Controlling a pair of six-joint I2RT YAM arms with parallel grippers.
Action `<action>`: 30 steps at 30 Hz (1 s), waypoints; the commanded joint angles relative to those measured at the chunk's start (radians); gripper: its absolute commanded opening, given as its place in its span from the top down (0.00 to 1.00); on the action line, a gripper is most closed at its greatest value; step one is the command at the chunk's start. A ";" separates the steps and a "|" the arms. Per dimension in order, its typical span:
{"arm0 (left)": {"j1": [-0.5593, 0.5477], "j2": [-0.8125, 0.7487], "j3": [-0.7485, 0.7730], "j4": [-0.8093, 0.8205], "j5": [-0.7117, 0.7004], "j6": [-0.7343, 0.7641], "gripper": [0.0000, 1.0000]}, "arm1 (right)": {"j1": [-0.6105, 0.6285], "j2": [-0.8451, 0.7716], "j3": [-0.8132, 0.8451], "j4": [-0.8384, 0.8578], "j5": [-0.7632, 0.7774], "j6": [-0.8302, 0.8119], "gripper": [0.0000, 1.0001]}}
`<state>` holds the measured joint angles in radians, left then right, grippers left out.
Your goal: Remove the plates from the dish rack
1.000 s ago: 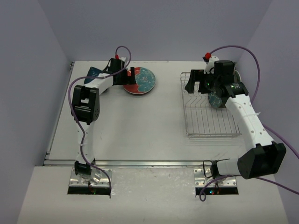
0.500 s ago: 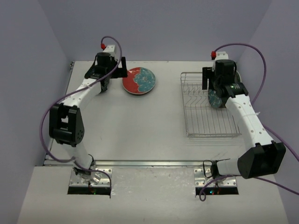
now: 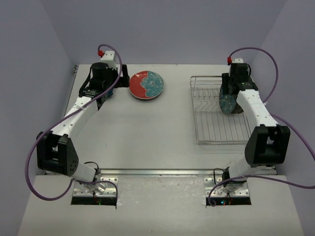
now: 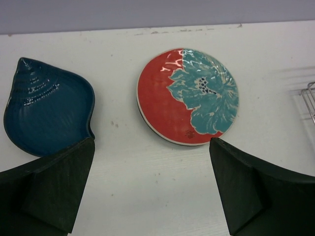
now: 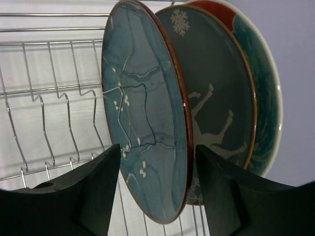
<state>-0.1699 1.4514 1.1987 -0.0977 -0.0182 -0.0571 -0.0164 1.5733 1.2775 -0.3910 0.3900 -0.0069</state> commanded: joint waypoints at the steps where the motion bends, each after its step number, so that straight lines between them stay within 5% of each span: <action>1: -0.010 -0.017 0.004 0.045 0.014 -0.006 0.00 | -0.033 0.048 0.047 0.067 -0.032 -0.028 0.43; 6: -0.010 -0.005 0.007 0.049 0.014 -0.007 0.00 | -0.040 0.079 0.056 0.072 -0.049 -0.024 0.64; 9: -0.010 0.002 0.005 0.051 0.014 -0.007 0.00 | -0.041 0.074 0.066 0.072 -0.051 -0.019 0.90; 13: -0.009 0.010 0.007 0.052 0.039 -0.010 0.00 | -0.041 0.041 0.089 0.054 -0.056 -0.028 0.99; 30: -0.010 0.046 0.106 -0.003 0.129 -0.031 0.00 | -0.037 -0.190 0.223 0.007 -0.136 -0.079 1.00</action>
<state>-0.1699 1.5021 1.2503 -0.1213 0.0560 -0.0765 -0.0663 1.5117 1.3631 -0.5196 0.3415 -0.0975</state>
